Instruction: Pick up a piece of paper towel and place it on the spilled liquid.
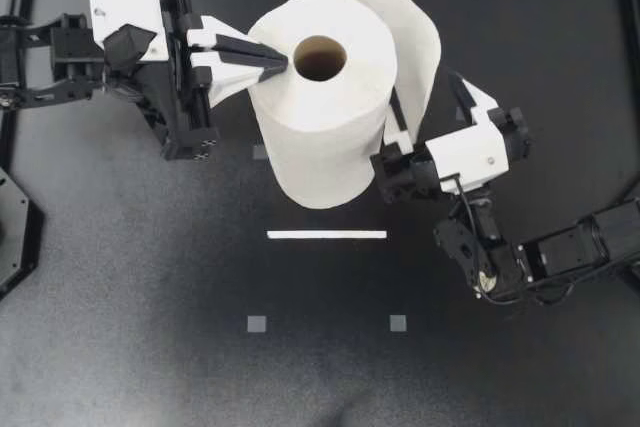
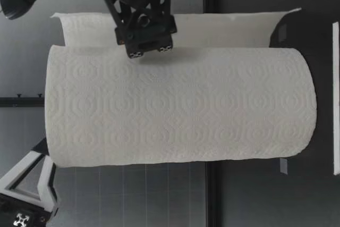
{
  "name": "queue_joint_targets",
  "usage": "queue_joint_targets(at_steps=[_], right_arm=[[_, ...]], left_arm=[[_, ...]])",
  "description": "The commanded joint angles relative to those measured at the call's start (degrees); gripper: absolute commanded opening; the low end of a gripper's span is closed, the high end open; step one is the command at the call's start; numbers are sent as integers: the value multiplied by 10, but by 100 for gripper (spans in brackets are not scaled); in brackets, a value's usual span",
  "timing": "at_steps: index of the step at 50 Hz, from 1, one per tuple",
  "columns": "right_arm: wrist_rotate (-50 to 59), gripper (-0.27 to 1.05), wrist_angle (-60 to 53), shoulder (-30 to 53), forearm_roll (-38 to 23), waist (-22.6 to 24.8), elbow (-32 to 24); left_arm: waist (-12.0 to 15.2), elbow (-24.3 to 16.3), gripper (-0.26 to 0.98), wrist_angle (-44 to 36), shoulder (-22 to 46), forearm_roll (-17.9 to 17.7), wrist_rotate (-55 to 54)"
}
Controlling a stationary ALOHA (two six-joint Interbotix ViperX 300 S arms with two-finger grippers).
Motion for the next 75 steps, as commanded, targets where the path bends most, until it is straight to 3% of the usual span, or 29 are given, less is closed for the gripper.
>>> queue_joint_targets(at_steps=[1,14,20,52,75], right_arm=[[0,58,-1,-21,-6,-4,-6],[-1,2,-14,-27,-6,-1,-5],[-2,-14,-16,-32,-4,1,-2],[11,-15,-50,-39,63,10,59],[64,-15,-54,-52,125,-2,155]], left_arm=[[1,5,4,5,9,-3,-3],[2,9,4,5,16,-9,-3],[1,10,4,5,19,-9,-3],[14,12,4,57,47,-11,-11],[19,14,4,73,59,-13,-13]])
